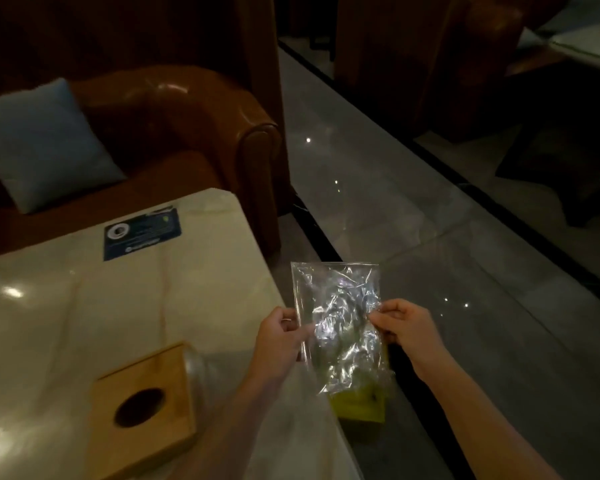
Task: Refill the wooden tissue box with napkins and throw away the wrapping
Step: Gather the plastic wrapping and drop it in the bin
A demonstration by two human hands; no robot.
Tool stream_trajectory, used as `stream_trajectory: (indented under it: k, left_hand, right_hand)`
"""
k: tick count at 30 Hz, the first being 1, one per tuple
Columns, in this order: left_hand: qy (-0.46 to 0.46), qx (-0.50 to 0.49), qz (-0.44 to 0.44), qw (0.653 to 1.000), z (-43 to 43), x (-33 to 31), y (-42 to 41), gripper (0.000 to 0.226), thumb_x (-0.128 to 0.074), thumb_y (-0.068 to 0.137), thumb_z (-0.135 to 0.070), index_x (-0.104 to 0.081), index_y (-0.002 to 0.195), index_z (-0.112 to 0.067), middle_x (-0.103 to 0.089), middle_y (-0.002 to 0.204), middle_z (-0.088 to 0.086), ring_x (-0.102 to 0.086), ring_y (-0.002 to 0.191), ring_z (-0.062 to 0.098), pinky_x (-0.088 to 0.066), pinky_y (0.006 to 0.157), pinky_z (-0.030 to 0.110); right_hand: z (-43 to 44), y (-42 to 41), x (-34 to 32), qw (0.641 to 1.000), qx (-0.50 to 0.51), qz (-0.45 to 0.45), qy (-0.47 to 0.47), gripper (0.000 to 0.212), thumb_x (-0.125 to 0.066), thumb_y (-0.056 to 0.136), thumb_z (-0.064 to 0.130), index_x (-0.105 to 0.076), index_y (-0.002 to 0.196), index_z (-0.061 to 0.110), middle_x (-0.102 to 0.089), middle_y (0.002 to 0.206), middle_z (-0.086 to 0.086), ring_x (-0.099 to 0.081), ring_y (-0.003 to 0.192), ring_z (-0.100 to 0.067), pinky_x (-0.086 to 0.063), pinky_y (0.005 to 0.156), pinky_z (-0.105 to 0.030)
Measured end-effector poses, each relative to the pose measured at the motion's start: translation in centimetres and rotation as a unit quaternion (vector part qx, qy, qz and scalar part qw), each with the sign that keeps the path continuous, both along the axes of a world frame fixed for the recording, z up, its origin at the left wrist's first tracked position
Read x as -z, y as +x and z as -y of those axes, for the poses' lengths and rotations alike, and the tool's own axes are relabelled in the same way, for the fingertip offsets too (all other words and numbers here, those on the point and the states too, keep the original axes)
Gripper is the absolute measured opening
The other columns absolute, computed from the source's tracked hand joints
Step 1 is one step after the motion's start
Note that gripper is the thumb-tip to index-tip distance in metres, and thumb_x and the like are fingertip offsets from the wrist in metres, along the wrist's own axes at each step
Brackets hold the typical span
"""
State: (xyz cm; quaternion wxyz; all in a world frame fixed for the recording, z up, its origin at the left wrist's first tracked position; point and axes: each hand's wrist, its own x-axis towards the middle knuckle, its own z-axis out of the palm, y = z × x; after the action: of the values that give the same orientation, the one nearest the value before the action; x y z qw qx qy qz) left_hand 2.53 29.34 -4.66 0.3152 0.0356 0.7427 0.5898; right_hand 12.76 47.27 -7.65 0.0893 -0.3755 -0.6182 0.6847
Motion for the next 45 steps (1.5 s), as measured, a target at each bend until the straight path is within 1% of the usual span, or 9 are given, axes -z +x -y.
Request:
stream_trajectory:
  k: [4,7,13,19,23,29,36,41,45]
  left_hand:
    - [-0.051,0.025,0.009,0.998,-4.3,2.7,-0.3,0.029,-0.062,0.08,-0.003,-0.049,0.104,-0.014,-0.06,0.091,0.002,-0.06,0.074,0.011,-0.046,0.05,0.016]
    - [-0.103,0.055,-0.017,0.993,-7.2,5.7,-0.8,0.028,-0.057,0.082,-0.001,-0.046,0.087,-0.026,-0.056,0.086,-0.003,-0.056,0.073,0.01,-0.044,0.05,0.016]
    - [-0.232,0.139,-0.045,0.962,-13.3,12.7,-1.8,0.017,-0.051,0.084,-0.006,-0.056,0.085,-0.023,-0.057,0.091,-0.006,-0.056,0.087,0.014,-0.05,0.074,0.03]
    - [-0.301,0.238,-0.023,0.923,-17.3,20.2,-2.1,0.043,-0.061,0.081,-0.007,-0.05,0.122,-0.013,-0.045,0.132,0.01,-0.051,0.114,0.027,-0.048,0.089,0.035]
    - [-0.318,0.249,-0.015,0.915,-18.5,25.6,-1.9,0.051,-0.064,0.079,-0.006,-0.047,0.127,-0.011,-0.038,0.135,0.012,-0.046,0.12,0.029,-0.043,0.101,0.04]
    - [-0.335,0.297,-0.109,0.888,-18.9,32.9,-1.4,0.049,-0.063,0.077,-0.009,-0.049,0.124,-0.008,-0.033,0.143,0.005,-0.042,0.124,0.026,-0.041,0.102,0.039]
    - [-0.357,0.342,-0.171,0.852,-18.0,43.2,-0.6,0.045,-0.055,0.085,-0.021,-0.046,0.127,-0.008,-0.028,0.151,0.009,-0.035,0.132,0.029,-0.036,0.104,0.037]
    - [-0.44,0.486,-0.127,0.744,-14.7,49.1,0.7,0.066,-0.053,0.086,-0.038,-0.023,0.143,-0.023,-0.009,0.158,0.006,-0.014,0.143,0.03,-0.019,0.115,0.044]
    - [-0.484,0.55,-0.104,0.673,-12.9,50.4,1.2,0.066,-0.05,0.086,-0.04,-0.024,0.143,-0.018,-0.017,0.156,0.012,-0.017,0.142,0.029,-0.017,0.114,0.042]
  right_hand:
    - [-3.2,0.1,3.0,0.998,0.061,0.021,0.007,0.02,-0.068,0.078,0.006,-0.055,0.09,0.015,-0.067,0.083,-0.011,-0.067,0.059,-0.009,-0.048,0.047,-0.015]
    - [-4.9,-0.1,5.9,0.995,0.087,0.038,0.034,0.022,-0.066,0.08,0.005,-0.049,0.086,0.019,-0.064,0.079,-0.012,-0.063,0.051,-0.007,-0.047,0.042,-0.015]
    - [-7.9,-0.4,12.8,0.99,0.101,0.093,0.044,0.02,-0.061,0.083,0.006,-0.059,0.075,0.024,-0.065,0.082,-0.002,-0.061,0.072,-0.015,-0.044,0.059,-0.02]
    - [-10.1,-0.4,20.1,0.988,0.06,0.139,0.02,0.034,-0.063,0.084,0.008,-0.056,0.117,0.011,-0.061,0.098,-0.003,-0.058,0.077,-0.005,-0.046,0.056,-0.014]
    - [-10.7,-0.8,25.1,0.984,-0.001,0.174,0.023,0.055,-0.066,0.081,0.01,-0.044,0.132,0.008,-0.053,0.126,-0.012,-0.056,0.108,-0.024,-0.05,0.091,-0.041]
    - [-10.3,-0.8,32.6,0.969,-0.063,0.218,0.1,0.063,-0.066,0.082,0.015,-0.036,0.137,0.005,-0.041,0.138,-0.018,-0.044,0.124,-0.029,-0.037,0.104,-0.04]
    - [-8.7,0.2,42.5,0.965,-0.09,0.209,0.129,0.06,-0.062,0.086,0.022,-0.035,0.136,0.004,-0.044,0.136,-0.017,-0.043,0.124,-0.028,-0.028,0.093,-0.02]
    - [-6.7,1.3,48.7,0.938,-0.157,0.294,0.089,0.075,-0.059,0.086,0.035,-0.019,0.144,0.009,-0.026,0.149,-0.018,-0.034,0.132,-0.035,-0.036,0.105,-0.048]
    - [-5.0,3.1,51.2,0.87,-0.285,0.394,0.088,0.07,-0.053,0.088,0.04,-0.02,0.143,0.012,-0.024,0.151,-0.018,-0.034,0.132,-0.037,-0.034,0.106,-0.048]
